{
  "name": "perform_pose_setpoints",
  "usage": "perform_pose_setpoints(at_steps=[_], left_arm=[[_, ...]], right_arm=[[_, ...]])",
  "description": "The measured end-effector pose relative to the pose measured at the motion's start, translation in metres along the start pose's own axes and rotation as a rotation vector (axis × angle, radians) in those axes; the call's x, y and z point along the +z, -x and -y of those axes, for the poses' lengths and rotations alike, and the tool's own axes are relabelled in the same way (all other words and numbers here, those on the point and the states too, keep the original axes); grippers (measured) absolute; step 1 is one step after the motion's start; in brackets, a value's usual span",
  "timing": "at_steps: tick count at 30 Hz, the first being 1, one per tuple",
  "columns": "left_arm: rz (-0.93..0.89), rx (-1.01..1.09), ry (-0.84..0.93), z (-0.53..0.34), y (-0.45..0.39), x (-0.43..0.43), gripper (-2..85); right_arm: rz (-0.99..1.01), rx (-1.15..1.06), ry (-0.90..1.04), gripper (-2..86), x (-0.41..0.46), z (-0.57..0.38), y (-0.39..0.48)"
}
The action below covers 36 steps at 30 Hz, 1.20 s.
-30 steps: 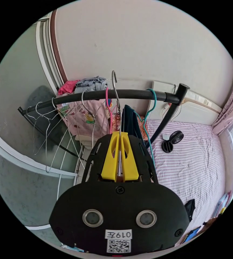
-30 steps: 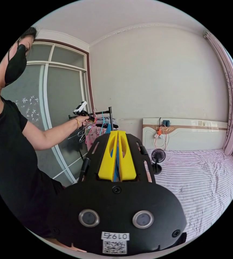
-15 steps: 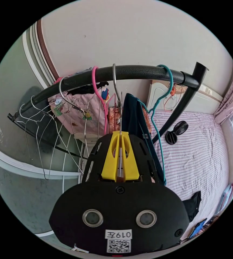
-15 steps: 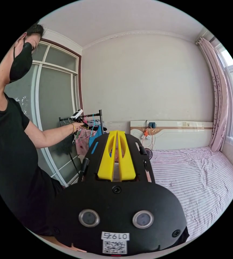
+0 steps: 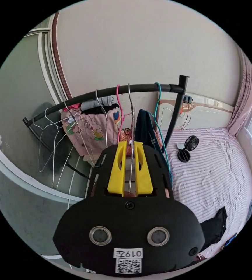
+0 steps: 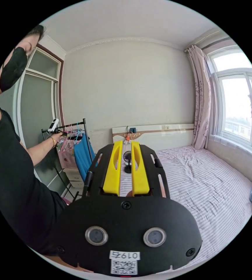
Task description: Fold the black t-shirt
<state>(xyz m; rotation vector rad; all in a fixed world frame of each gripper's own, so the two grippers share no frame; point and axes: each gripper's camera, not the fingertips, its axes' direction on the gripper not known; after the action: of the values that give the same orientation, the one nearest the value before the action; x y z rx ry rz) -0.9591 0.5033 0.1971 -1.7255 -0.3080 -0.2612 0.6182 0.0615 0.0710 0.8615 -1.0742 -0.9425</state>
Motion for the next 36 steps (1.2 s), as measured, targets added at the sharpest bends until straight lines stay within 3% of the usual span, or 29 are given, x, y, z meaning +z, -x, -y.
perform_pose_setpoints(at_steps=[4,6,10,12,16,18,23,25,30,33,36], left_arm=[[0.113,0.112,-0.275,0.000,-0.052,-0.077,0.8],[-0.020,0.267,-0.489,-0.002,-0.101,-0.131,0.8],[-0.410,0.407,-0.602,0.006,-0.185,-0.178,0.8],[-0.794,0.432,-0.522,0.020,-0.249,-0.187,0.9],[-1.190,0.505,-0.374,0.033,-0.368,-0.192,0.8],[-1.375,0.547,-0.168,0.041,-0.456,-0.186,0.7],[-1.428,0.755,0.291,0.052,-0.619,-0.153,0.6],[-1.333,0.912,0.357,0.056,-0.669,-0.147,0.6],[-1.369,1.264,0.564,0.078,-0.788,-0.129,0.7],[-1.353,1.449,0.571,0.096,-0.838,-0.138,0.7],[-1.313,1.676,0.425,0.116,-0.878,-0.164,0.7]], right_arm=[[-0.192,0.047,0.009,5.1,-0.069,-0.038,-0.018],[-0.277,0.072,0.013,4.9,-0.101,-0.056,-0.025],[-0.450,0.114,0.045,3.5,-0.169,-0.104,-0.033],[-0.513,0.127,0.073,2.1,-0.189,-0.124,-0.033],[-0.534,0.224,0.130,-0.6,-0.207,-0.177,-0.038],[-0.505,0.305,0.182,-0.8,-0.199,-0.205,-0.047],[-0.475,0.632,0.288,-0.9,-0.145,-0.317,-0.052],[-0.481,0.732,0.304,-1.0,-0.120,-0.345,-0.038],[-0.554,0.921,0.326,-1.0,-0.038,-0.385,0.001],[-0.677,0.849,0.370,-1.0,0.028,-0.372,0.018],[-0.946,0.665,0.610,-1.0,0.106,-0.350,0.025]])
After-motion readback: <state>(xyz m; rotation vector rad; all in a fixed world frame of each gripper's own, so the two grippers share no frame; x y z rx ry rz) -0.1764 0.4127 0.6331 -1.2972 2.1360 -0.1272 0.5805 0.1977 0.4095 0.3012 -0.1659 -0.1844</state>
